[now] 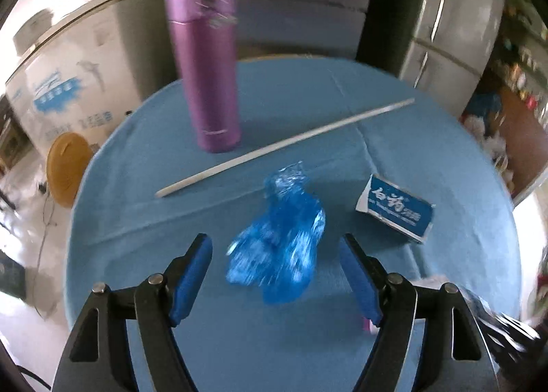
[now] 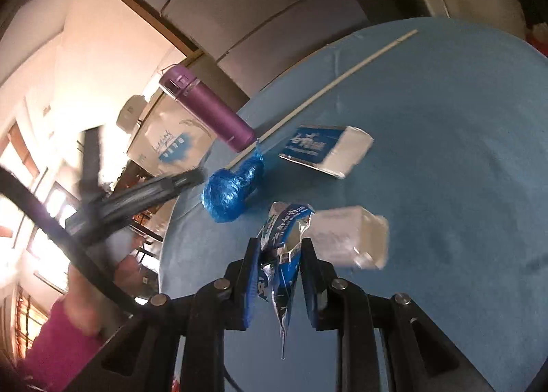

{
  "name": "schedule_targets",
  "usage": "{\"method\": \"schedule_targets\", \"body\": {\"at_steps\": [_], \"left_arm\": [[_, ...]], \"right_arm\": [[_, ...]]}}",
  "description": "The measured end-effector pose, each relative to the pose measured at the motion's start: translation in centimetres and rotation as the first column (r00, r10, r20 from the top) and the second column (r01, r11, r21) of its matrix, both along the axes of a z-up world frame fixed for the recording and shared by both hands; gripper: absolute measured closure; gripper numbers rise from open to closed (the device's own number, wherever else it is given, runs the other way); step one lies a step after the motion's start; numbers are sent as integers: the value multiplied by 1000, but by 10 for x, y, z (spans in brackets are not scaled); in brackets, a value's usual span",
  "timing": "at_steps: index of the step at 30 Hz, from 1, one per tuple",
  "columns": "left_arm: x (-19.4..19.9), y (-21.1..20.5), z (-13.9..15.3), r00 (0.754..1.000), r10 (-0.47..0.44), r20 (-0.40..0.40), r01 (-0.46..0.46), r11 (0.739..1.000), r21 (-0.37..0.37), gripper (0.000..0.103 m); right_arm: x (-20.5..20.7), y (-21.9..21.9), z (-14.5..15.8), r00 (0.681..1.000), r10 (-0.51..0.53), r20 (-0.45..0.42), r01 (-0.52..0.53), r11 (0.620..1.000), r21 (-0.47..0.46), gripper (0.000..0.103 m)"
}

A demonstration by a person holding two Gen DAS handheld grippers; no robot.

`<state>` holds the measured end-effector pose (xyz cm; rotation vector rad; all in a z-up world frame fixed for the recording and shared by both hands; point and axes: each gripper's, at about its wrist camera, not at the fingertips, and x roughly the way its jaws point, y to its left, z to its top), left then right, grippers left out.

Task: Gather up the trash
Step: 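Grasp the blue plastic bag with the left tool while the right tool grasps the foil wrapper, then carry the blue bag and foil wrapper over the red basket and open both tools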

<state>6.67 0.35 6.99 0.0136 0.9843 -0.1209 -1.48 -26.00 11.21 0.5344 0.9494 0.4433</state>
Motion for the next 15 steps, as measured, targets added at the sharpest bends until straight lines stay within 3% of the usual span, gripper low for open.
{"method": "schedule_targets", "body": {"at_steps": [6,7,9,15], "left_arm": [[30,-15,-47,990,15,-137,-5,997,75,29],[29,-15,-50,990,19,-143,-9,997,72,44],[20,-11,-45,993,22,-112,-18,999,30,47],[-37,-7,-5,1000,7,-15,-7,1000,18,49]], "right_arm": [[-20,-19,-4,999,-35,-24,36,999,36,78],[-24,-19,-4,999,-35,-19,35,999,24,78],[-29,-20,-4,999,-31,-14,31,999,15,78],[-38,-9,11,999,-1,34,1,1000,4,78]]}}
